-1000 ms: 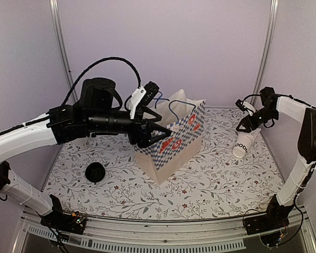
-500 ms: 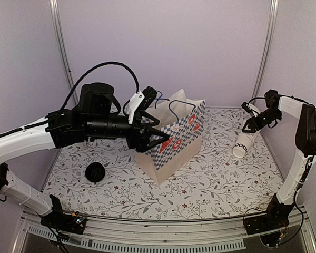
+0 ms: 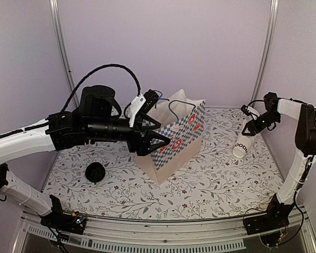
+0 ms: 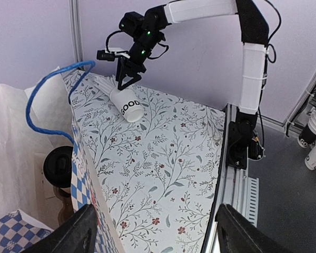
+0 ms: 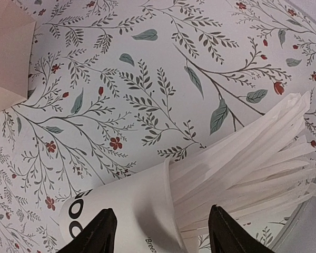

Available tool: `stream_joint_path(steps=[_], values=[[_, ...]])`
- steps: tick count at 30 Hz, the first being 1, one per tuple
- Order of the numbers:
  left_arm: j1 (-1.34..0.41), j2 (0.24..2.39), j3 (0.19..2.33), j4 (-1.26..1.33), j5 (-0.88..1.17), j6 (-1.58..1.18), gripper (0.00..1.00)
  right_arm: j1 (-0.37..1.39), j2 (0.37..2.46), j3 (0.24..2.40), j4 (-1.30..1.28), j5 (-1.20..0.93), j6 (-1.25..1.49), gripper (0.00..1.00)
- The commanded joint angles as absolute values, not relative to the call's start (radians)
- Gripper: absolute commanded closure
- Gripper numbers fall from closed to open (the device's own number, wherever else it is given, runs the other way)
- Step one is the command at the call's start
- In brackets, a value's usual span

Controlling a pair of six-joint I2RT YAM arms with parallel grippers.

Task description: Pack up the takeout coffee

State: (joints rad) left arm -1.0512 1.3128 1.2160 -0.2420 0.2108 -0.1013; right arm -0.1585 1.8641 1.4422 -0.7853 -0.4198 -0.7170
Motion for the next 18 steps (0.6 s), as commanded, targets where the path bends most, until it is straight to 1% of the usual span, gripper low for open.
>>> stream_joint_path(steps=[1, 9, 12, 15, 18], values=[[-1.069, 1.285, 1.191, -0.219, 0.199, -0.108, 0.20, -0.164, 1.847, 1.391, -0.706, -0.423, -0.650, 0.36], [-1.078, 1.274, 1.178, -0.211, 0.189, -0.116, 0.20, -0.165, 1.821, 1.363, -0.679, -0.436, -0.583, 0.34], [-1.103, 1.269, 1.183, -0.193, 0.146, -0.131, 0.20, -0.165, 1.804, 1.340, -0.654, -0.439, -0.552, 0.32], [-1.151, 1.298, 1.231, -0.191, 0.063, -0.151, 0.19, -0.165, 1.753, 1.308, -0.612, -0.429, -0.514, 0.28], [-1.215, 1.374, 1.337, -0.247, -0.011, -0.150, 0.17, -0.166, 1.692, 1.270, -0.564, -0.346, -0.425, 0.23]])
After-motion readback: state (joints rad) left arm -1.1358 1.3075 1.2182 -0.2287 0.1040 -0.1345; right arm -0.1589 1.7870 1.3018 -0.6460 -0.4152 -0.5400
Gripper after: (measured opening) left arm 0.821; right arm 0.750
